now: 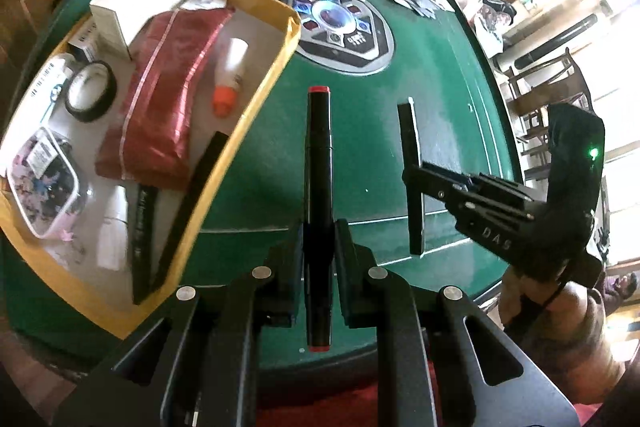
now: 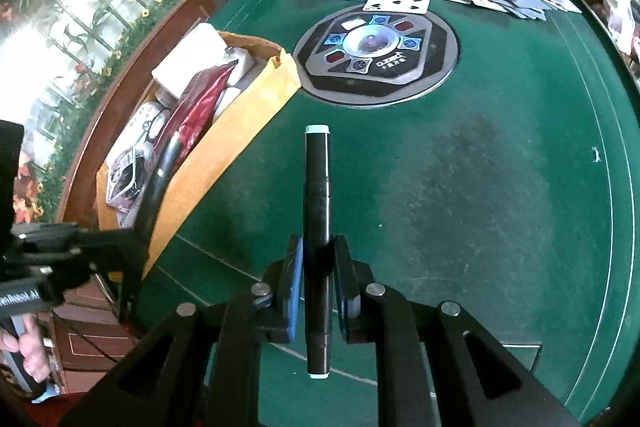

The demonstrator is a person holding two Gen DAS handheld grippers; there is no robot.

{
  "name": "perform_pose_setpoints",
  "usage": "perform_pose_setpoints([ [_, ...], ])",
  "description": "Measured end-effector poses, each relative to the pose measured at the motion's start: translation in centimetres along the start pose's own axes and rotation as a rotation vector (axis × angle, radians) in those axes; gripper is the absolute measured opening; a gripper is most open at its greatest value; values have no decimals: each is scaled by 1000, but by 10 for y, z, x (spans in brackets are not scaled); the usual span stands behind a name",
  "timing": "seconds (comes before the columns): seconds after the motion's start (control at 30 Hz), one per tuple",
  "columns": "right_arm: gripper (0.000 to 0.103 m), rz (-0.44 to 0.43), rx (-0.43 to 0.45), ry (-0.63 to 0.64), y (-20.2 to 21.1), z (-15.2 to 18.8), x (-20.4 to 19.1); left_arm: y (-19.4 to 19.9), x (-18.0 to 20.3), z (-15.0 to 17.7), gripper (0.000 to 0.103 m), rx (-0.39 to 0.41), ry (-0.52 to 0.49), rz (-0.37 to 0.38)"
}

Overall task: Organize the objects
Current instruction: 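Carry both black markers over the tray with both grippers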

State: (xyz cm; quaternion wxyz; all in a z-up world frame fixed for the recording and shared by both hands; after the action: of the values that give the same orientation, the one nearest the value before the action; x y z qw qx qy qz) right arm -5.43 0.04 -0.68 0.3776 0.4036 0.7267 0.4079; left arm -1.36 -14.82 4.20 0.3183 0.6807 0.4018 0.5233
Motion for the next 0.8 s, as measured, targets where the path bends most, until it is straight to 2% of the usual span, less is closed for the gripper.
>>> perform_pose_setpoints([
  [0.43, 13, 57, 6, 73, 1, -5, -30, 33, -39, 0, 14, 48, 46, -24],
  [0.8, 13, 61, 18, 74, 1, -16, -54, 58, -85, -12, 14, 91, 96, -48],
])
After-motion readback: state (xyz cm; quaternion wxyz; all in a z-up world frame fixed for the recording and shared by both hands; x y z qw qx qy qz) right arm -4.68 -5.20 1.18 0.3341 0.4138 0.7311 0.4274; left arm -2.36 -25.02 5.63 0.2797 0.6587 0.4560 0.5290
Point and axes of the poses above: each gripper's, at about its wrist camera, not at the fingertips, and y roughly against the way its jaws point, x to its right, z to its underside, the point moved 6 cm from there along -y, roughly the way its jaws point, and after that the axes turned 7 degrees about z, right-handed, at the moved point
